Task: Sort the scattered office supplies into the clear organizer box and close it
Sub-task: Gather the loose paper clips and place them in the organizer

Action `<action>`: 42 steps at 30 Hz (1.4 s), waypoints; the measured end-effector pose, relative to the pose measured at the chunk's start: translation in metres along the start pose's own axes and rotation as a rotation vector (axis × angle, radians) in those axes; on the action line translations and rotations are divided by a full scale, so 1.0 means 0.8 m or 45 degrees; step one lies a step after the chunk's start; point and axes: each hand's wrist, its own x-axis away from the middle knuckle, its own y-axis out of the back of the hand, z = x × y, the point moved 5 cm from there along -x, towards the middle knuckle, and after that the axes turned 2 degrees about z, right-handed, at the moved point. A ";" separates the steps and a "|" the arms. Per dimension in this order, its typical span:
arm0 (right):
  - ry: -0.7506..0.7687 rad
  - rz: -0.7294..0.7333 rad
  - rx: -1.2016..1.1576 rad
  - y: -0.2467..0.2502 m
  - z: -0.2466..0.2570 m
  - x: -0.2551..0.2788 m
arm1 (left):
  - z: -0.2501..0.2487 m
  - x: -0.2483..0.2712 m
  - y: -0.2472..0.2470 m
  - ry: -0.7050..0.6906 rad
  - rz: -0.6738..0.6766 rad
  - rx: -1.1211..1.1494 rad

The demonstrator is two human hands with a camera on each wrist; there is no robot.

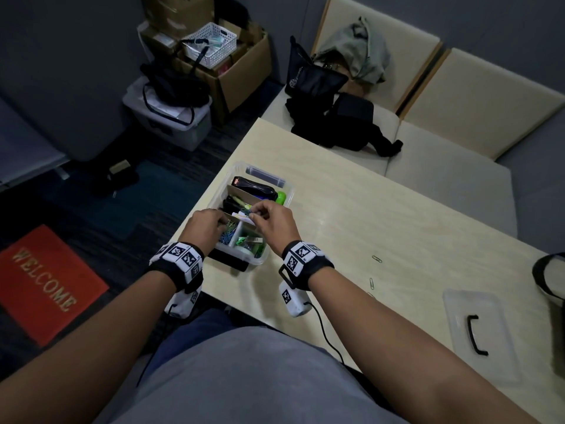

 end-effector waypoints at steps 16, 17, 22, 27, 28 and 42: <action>-0.139 0.371 0.339 -0.073 0.029 -0.024 | 0.036 -0.009 0.023 0.075 -0.194 -0.105; -0.131 0.396 0.382 -0.079 0.033 -0.025 | 0.035 -0.010 0.023 0.077 -0.190 -0.104; -0.102 0.446 0.529 -0.097 0.043 -0.031 | 0.033 -0.009 0.023 0.082 -0.194 -0.127; -0.081 0.408 0.476 -0.097 0.039 -0.031 | 0.031 -0.007 0.023 0.098 -0.201 -0.126; -0.084 0.388 0.442 -0.095 0.036 -0.031 | 0.031 -0.007 0.023 0.102 -0.201 -0.127; -0.050 0.092 0.164 -0.006 -0.006 0.003 | -0.046 -0.018 0.003 -0.060 -0.307 -0.128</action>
